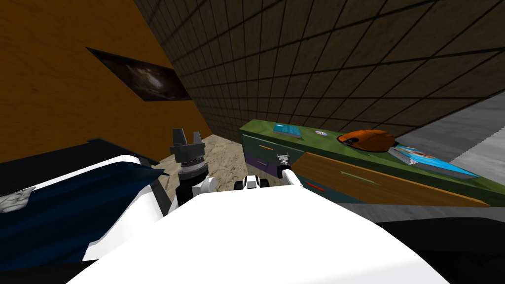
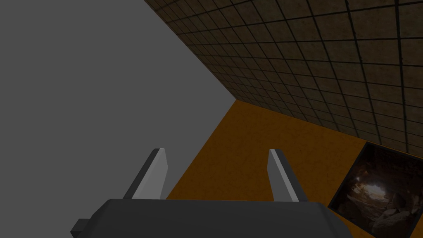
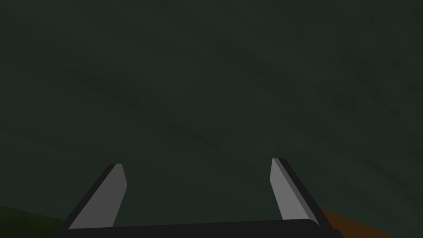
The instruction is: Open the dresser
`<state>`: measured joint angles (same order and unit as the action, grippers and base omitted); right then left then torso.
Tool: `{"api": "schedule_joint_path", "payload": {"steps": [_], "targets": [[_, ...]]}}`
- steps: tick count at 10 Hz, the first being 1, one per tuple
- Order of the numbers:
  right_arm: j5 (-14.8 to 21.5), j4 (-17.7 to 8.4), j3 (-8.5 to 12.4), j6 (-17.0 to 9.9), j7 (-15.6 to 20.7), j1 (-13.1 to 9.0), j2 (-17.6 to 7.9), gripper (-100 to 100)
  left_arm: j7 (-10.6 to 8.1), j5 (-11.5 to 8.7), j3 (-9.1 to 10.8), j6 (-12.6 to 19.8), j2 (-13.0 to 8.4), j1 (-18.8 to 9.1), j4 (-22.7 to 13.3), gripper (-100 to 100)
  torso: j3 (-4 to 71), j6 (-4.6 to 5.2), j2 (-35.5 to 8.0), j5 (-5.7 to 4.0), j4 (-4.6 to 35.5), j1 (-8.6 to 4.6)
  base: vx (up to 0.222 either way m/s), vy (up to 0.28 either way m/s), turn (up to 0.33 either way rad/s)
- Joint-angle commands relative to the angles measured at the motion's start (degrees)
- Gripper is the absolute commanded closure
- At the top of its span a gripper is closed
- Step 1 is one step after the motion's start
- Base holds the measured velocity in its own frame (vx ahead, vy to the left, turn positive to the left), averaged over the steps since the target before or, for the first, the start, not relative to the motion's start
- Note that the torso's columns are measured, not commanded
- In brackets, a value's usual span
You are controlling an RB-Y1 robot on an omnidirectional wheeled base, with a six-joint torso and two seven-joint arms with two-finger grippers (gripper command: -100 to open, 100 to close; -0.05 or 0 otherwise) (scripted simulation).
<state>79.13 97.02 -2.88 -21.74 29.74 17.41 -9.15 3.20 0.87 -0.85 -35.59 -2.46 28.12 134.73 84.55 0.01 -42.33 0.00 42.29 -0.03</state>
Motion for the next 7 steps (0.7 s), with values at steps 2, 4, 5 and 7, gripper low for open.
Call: {"api": "schedule_joint_path", "payload": {"steps": [2, 4, 5, 7], "targets": [[6.3, -3.1, -0.6, -3.3, 1.1, -1.2, 0.2, -100, 0.00, 0.0, 0.00, 0.0, 0.0, 0.0, 0.0, 0, 0.0, 0.00, 0.0, 0.00, 0.0, 0.02, 0.020, 0.045, 0.024], [9.5, -4.3, -0.9, -4.8, 1.8, -1.7, 0.4, -100, 0.00, 0.0, 0.00, 0.0, 0.0, 0.0, 0.0, 0, 0.0, -0.01, 0.1, 0.02, 0.0, 0.10, 0.026, 0.055, 0.037], [11.4, -5.5, -1.2, -6.1, 2.3, -2.2, 0.5, -100, 0.00, 0.0, 0.00, 0.0, 0.0, 0.0, 0.0, 0, 0.0, 0.01, 0.0, 0.01, 0.0, 0.02, 0.025, 0.048, 0.035], [14.1, -6.6, -1.5, -7.3, 2.9, -2.7, 0.7, -100, 0.00, 0.0, 0.00, 0.0, 0.0, 0.0, 0.0, 0, 0.0, 0.00, 0.0, 0.00, 0.0, -0.02, 0.015, 0.036, 0.023]]}}
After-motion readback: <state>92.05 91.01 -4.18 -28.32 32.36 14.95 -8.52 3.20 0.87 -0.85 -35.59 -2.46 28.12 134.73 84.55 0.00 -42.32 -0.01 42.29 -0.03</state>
